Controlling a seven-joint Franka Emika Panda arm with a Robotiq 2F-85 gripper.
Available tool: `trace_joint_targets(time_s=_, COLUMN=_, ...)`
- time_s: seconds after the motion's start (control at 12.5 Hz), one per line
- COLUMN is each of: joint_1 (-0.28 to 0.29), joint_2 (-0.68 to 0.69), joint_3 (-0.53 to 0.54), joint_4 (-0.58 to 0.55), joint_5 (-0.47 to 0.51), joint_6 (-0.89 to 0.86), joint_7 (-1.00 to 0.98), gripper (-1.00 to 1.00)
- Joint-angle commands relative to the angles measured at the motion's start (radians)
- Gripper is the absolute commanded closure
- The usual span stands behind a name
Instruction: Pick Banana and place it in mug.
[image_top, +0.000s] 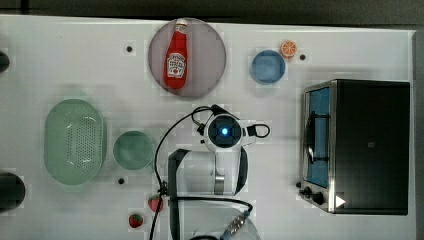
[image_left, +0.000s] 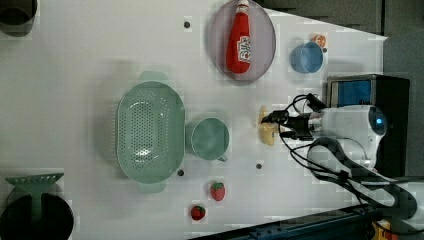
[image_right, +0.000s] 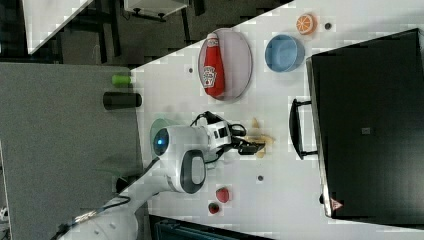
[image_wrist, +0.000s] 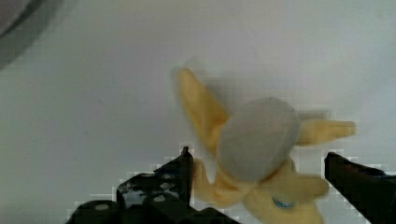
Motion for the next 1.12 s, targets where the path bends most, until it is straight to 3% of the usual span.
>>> trace_joint_targets(time_s=0.08, joint_1=-0.015, joint_2=0.017, joint_3=0.003, joint_4=-0.002, joint_5=0.001, joint_6=0.06, joint_7=-0.035, gripper=-1.0)
trace_joint_targets(time_s=0.24, joint_1=-0.015, joint_2=0.03, joint_3=-0.004, joint_4=-0.001, joint_5=0.001, joint_6=0.067, joint_7=-0.034, gripper=-0.43)
trace_joint_targets(time_s=0.48, joint_1=-0.015, joint_2=0.027, joint_3=-0.004, joint_4=0.0, joint_5=0.001, joint_6=0.084, joint_7=-0.034, gripper=0.25)
trace_joint_targets(time_s=0.88, joint_1=-0.015, joint_2=-0.094, joint_3=-0.011, joint_4=-0.005, joint_5=0.001, joint_6=0.057, joint_7=-0.034, gripper=0.26)
trace_joint_targets(time_s=1.12, joint_1=-0.016, joint_2=-0.272, joint_3=-0.012, joint_4=0.005, joint_5=0.001, joint_6=-0.154, joint_7=-0.034, gripper=0.26)
